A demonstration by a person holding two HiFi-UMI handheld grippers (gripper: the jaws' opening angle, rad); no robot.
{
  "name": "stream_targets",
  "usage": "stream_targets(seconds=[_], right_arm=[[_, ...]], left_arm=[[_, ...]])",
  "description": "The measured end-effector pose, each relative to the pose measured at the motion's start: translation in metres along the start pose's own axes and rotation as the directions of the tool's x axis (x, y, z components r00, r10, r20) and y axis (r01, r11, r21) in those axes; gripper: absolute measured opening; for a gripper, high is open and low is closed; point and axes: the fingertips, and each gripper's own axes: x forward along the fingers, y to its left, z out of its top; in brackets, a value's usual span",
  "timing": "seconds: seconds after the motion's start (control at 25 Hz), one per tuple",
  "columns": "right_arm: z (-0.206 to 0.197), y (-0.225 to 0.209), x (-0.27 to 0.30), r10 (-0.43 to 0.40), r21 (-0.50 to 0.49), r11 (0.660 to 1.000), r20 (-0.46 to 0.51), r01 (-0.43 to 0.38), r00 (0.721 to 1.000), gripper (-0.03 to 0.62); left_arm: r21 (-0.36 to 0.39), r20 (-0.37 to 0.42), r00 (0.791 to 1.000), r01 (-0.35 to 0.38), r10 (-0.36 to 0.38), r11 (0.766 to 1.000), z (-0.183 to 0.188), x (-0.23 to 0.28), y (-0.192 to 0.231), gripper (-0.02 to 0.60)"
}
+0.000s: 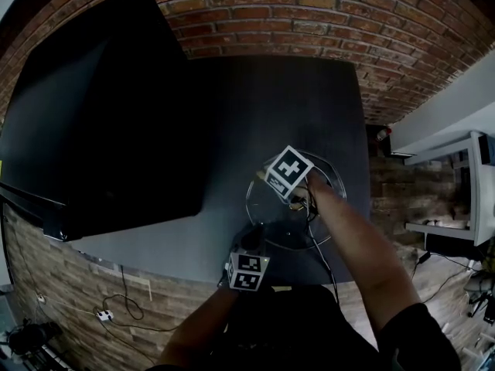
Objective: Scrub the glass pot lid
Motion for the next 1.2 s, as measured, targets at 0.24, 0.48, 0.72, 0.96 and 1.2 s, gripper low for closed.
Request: stream_targets(seconds=[0.24,0.48,0.72,0.96,1.2], right_arm=[[-0.010,-0.029,-0.015,-0.016,0.099,0.995,0.044,0.011,0.999,0.041],[-0.026,-0.062,-0.032,-0.030,0.222,0.975,0.105,0.006,0.994,0.041],[-0.048,-0.092,-0.047,-0.065,0.313,0.950,0.133,0.020,0.989,0.041],[-0.068,-0.113,-0.056,-0.095,0.382,0.924,0.150,0.031,0.984,0.041],[-0.084,-0.128,-0.063,-0.118,0.424,0.905,0.155,0.042,0.981,0.041]], left_arm=[[-0.004,-0.005,1.000,-0.007,0.007,1.000,-0.001,-0.001,0.000,0.032],[-0.006,-0.004,1.000,-0.009,0.009,1.000,0.000,-0.001,0.000,0.032],[-0.004,-0.021,1.000,-0.013,0.013,1.000,-0.004,-0.001,0.001,0.032],[-0.002,-0.022,1.000,-0.017,0.017,1.000,-0.004,-0.001,0.001,0.032],[-0.003,-0.016,1.000,-0.017,0.017,1.000,-0.002,-0.001,0.001,0.032]])
